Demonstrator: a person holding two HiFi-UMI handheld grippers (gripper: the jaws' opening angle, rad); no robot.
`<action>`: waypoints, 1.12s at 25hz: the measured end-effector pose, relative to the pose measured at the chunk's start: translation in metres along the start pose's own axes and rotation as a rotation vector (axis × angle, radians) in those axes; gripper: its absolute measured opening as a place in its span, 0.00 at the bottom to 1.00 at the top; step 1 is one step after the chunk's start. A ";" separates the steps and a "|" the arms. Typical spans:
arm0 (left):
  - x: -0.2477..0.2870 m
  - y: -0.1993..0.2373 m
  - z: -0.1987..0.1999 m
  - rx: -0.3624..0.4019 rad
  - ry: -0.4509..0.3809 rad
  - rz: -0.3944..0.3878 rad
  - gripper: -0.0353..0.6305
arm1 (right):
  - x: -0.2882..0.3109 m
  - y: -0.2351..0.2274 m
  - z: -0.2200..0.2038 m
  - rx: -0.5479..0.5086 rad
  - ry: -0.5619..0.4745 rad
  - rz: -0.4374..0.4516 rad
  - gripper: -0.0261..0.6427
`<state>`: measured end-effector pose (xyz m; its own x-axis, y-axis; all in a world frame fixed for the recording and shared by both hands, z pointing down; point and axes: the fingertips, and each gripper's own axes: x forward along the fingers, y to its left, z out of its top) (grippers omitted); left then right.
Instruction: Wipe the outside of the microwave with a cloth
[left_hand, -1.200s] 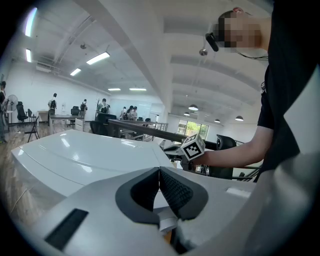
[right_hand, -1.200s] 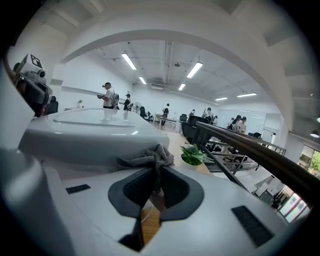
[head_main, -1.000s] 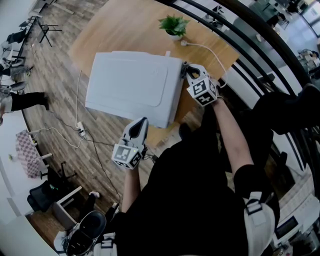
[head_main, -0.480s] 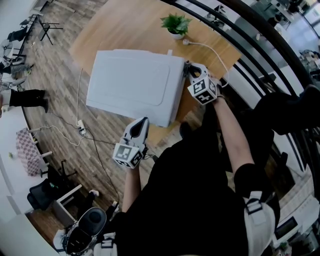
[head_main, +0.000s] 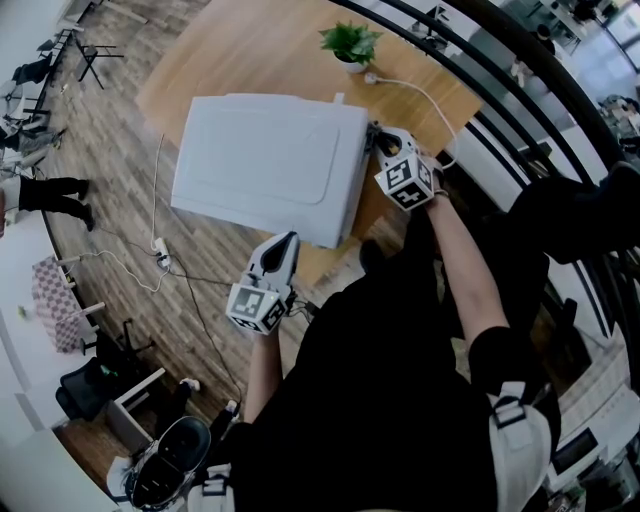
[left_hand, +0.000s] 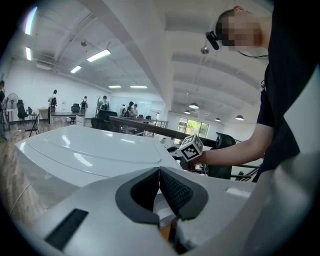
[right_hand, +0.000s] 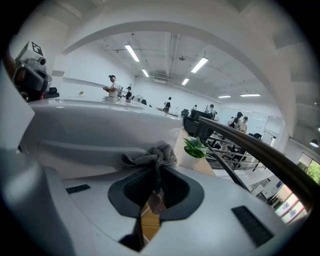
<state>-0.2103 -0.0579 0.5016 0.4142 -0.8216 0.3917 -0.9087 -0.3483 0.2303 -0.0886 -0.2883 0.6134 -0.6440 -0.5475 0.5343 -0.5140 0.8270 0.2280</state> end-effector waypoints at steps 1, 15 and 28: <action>-0.001 0.000 -0.001 0.001 0.001 0.000 0.06 | -0.001 0.002 0.000 0.000 0.000 0.000 0.08; -0.008 -0.008 -0.008 0.024 -0.007 -0.037 0.06 | -0.018 0.041 -0.008 -0.002 -0.003 0.025 0.08; -0.013 -0.013 -0.015 0.047 0.008 -0.088 0.06 | -0.036 0.086 -0.014 -0.013 -0.002 0.045 0.08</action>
<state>-0.2027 -0.0360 0.5064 0.4930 -0.7830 0.3793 -0.8700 -0.4399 0.2227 -0.1014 -0.1952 0.6254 -0.6674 -0.5099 0.5428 -0.4771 0.8524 0.2140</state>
